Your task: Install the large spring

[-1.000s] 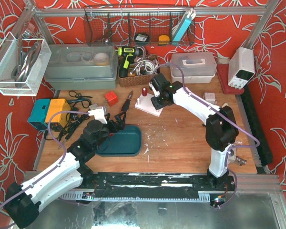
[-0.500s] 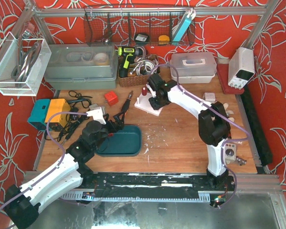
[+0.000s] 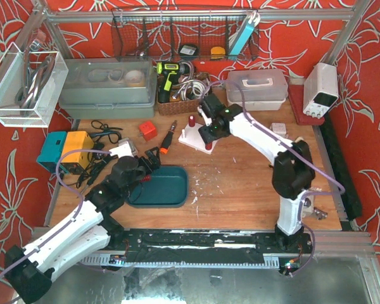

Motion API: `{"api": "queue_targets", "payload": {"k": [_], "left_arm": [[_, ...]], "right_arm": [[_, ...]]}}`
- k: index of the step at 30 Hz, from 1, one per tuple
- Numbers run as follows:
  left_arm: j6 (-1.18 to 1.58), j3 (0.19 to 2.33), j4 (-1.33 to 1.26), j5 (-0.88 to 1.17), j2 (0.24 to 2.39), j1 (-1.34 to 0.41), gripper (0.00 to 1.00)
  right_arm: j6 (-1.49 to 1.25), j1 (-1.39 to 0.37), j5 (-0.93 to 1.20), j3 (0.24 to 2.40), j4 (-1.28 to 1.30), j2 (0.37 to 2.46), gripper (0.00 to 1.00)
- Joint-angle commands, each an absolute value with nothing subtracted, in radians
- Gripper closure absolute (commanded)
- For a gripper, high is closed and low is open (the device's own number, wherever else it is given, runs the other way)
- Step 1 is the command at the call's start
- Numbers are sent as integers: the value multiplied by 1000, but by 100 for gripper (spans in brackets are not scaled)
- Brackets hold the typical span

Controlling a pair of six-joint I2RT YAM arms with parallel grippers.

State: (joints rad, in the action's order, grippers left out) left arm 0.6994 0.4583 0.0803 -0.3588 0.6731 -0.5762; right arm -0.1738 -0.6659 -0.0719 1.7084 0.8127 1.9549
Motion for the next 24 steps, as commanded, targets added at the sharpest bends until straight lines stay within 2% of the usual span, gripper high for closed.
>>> {"api": "queue_targets", "payload": {"k": [1,4,7,9,12,14,16,17,18,21,24], "left_arm": [[940,585,352,-502,747,-577,0],[1088,682,532,-525,845,-576,0],[1178,734,604,-463,915,-574,2],[1266,748,637,-418,938,-572,10],[1405,747,669,-371,939,-565,21],[1483,728,672,-358,924,-558,28],[1515,696,632,-335,908,-542,40],[1519,677,607,-304,907,-521,50],[1533,672,598,-276,914,-506,55],[1566,682,608,-212,966,-473,61],[1626,685,652,-205,982,-467,62]], "right_arm": [[-196,-663,-45,1610,800,1764,31],[-196,-664,-23,1506,761,1644,24],[-202,-665,-11,1388,700,1517,18],[-221,-666,-5,1291,641,1432,15],[-247,-666,17,1123,500,1300,4],[-254,-666,-18,1031,440,1210,1],[-263,-666,-67,956,394,1140,1],[-265,-666,-84,921,378,1109,1],[-270,-666,-94,892,358,1085,1],[-288,-666,-119,821,301,1016,1],[-312,-666,-162,758,246,977,1]]}}
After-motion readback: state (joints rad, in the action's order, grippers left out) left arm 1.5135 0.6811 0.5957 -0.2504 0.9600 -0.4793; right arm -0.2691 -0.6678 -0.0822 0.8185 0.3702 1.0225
